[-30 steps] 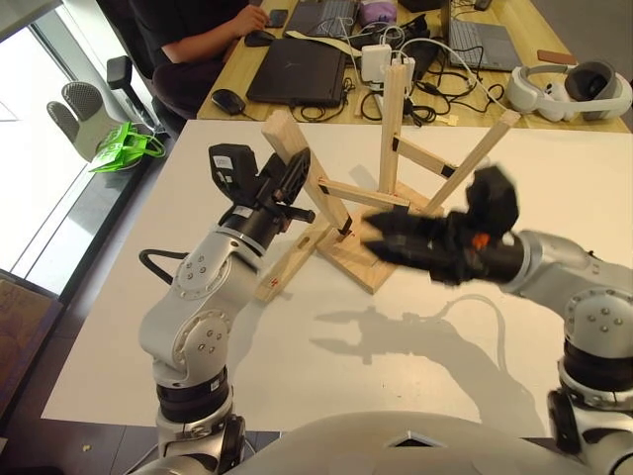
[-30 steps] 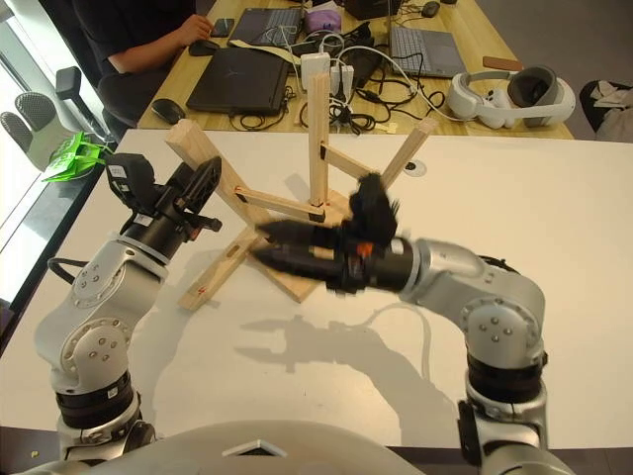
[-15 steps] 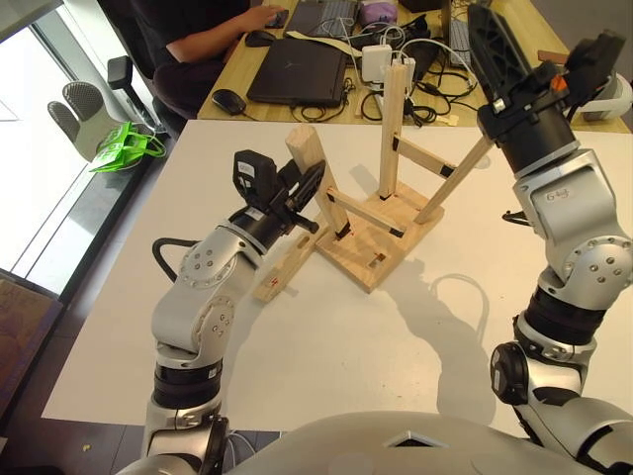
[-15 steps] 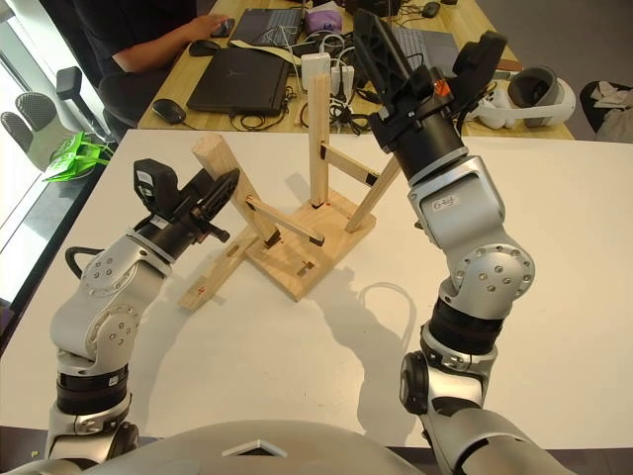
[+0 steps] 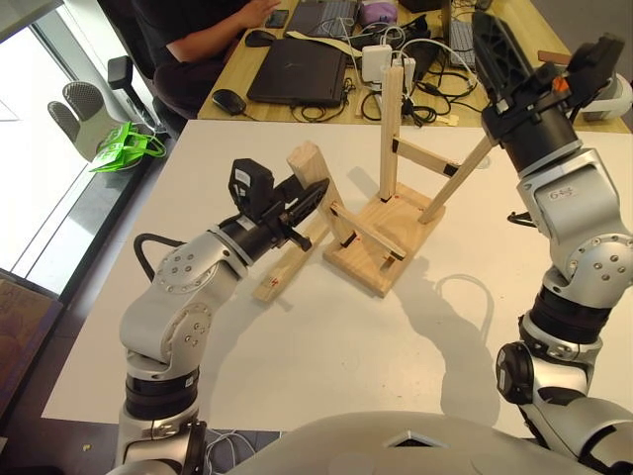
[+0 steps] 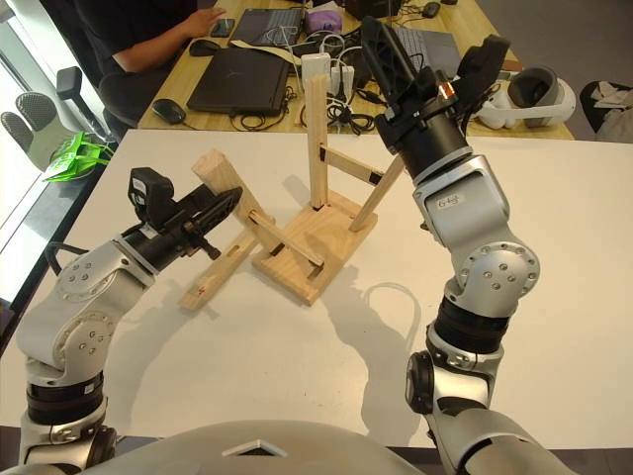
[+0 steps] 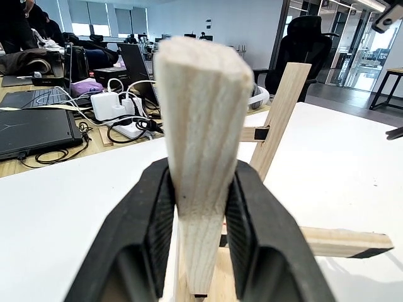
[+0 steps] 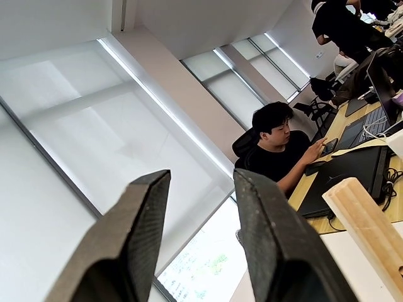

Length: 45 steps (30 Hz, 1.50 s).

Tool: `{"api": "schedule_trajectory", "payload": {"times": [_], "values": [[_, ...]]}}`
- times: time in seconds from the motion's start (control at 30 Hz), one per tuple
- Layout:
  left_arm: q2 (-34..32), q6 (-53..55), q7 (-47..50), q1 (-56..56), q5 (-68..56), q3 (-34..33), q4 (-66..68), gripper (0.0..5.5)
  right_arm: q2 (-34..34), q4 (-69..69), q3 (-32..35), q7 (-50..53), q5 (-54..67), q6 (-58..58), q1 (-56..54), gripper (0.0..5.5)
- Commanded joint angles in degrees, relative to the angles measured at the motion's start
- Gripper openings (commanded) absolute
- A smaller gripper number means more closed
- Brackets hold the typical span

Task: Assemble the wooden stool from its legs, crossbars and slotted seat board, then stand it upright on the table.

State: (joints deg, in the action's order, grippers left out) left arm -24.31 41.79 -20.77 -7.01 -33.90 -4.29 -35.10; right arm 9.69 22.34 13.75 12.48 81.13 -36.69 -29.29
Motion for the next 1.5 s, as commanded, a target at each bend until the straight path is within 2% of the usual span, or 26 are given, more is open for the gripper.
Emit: {"api": "schedule_trajectory", "payload": {"times": [0.03, 0.33, 0.57, 0.87, 0.97, 1.0, 1.03, 1.13, 1.2, 1.37, 1.5], "values": [[-1.1, 5.3, 2.7, -0.3, -1.1, -0.2, -2.8, 1.02, 0.6, 1.3, -0.5, 0.7, -1.6, 0.5, 1.4, 1.87], [-4.2, 14.7, 4.5, -3.0, 1.0, 7.4, -4.2, 1.02, -0.2, 3.1, -2.2, 1.0, -4.0, 1.3, 3.1, 1.87], [-3.2, 17.6, 4.4, -9.8, 2.9, 12.3, 2.6, 1.02, -0.6, 3.2, -3.3, 0.6, -4.5, 1.6, 3.4, 1.87], [-4.7, 17.8, -1.1, -22.2, 5.4, 15.5, 15.4, 1.02, -0.6, 2.9, -3.8, 0.3, -4.7, 2.0, 3.4, 1.87], [-4.4, 17.3, -1.9, -23.3, 5.9, 15.7, 16.9, 1.02, -0.7, 2.6, -4.0, 0.2, -4.9, 2.0, 3.1, 1.87], [-4.1, 17.3, -1.8, -23.1, 5.9, 15.5, 16.7, 1.02, -0.8, 2.6, -4.0, 0.2, -4.8, 2.0, 3.2, 1.87], [-3.6, 17.4, -1.7, -22.7, 5.7, 15.1, 16.2, 1.38, -0.7, 2.7, -3.9, 0.2, -4.8, 2.0, 3.2, 1.87], [-1.5, 17.5, -0.9, -21.2, 4.1, 12.3, 13.0, 1.70, -0.6, 3.0, -3.8, 0.4, -4.8, 1.9, 3.6, 1.87], [0.7, 17.0, -0.1, -21.2, 2.3, 8.7, 10.2, 2.13, -0.6, 3.1, -3.7, 0.4, -4.8, 2.0, 3.7, 1.87], [3.2, 18.0, 2.8, -21.6, -1.8, -0.4, 5.0, 2.17, -0.7, 3.3, -3.7, 0.6, -4.6, 1.9, 3.9, 1.87], [1.8, 19.0, 4.8, -25.3, -4.8, -7.5, 3.6, 2.17, -0.5, 3.2, -3.5, 0.8, -4.4, 1.9, 3.9, 1.87]]}}
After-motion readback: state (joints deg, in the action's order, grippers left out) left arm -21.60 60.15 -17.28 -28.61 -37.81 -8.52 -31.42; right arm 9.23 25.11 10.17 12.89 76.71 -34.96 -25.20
